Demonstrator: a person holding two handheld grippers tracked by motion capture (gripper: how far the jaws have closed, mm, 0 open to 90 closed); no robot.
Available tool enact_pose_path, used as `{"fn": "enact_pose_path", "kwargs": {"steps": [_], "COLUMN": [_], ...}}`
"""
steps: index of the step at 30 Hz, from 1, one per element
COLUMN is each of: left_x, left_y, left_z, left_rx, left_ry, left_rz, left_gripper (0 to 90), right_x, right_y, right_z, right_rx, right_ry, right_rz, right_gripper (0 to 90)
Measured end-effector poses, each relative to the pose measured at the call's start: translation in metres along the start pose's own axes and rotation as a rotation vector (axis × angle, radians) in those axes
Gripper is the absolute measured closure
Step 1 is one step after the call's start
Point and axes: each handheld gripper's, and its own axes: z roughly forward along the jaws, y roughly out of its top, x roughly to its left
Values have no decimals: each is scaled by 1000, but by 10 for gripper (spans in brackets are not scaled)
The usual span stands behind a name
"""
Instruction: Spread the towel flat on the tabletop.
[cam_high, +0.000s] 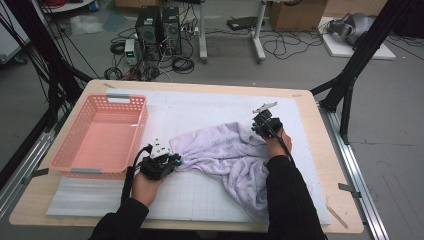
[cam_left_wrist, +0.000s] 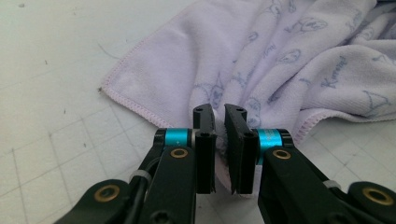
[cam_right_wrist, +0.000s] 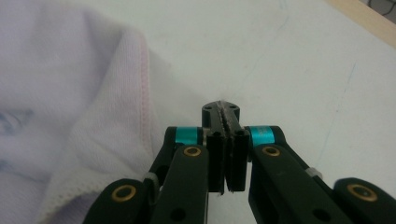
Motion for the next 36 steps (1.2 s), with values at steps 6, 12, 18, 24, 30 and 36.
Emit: {"fn": "enact_pose_path", "kwargs": {"steps": [6, 12, 18, 24, 30, 36], "left_x": [0, -1, -1, -1, -4, -4], "left_y": [0, 0, 0, 0, 1, 6], "left_z": [-1, -1, -1, 0, 1, -5], "left_rx": [-1, 2, 0, -7, -28, -68], "left_ry": [2, 4, 5, 9, 25, 24], "left_rz": [1, 1, 1, -1, 1, -49], "left_gripper": [813, 805, 803, 798, 712, 472], "right_x": [1, 8, 6, -1, -13, -30], "right_y": [-3, -13, -13, -8, -9, -9], "right_z": [-2, -7, -15, -14, 5, 3], "right_rx": [5, 67, 21, -6, 53, -24], "right_ry": [202, 285, 217, -64, -306, -361], "right_rz": [75, 54, -37, -117, -122, 2], "right_gripper": [617, 697, 858, 863, 870, 753]}}
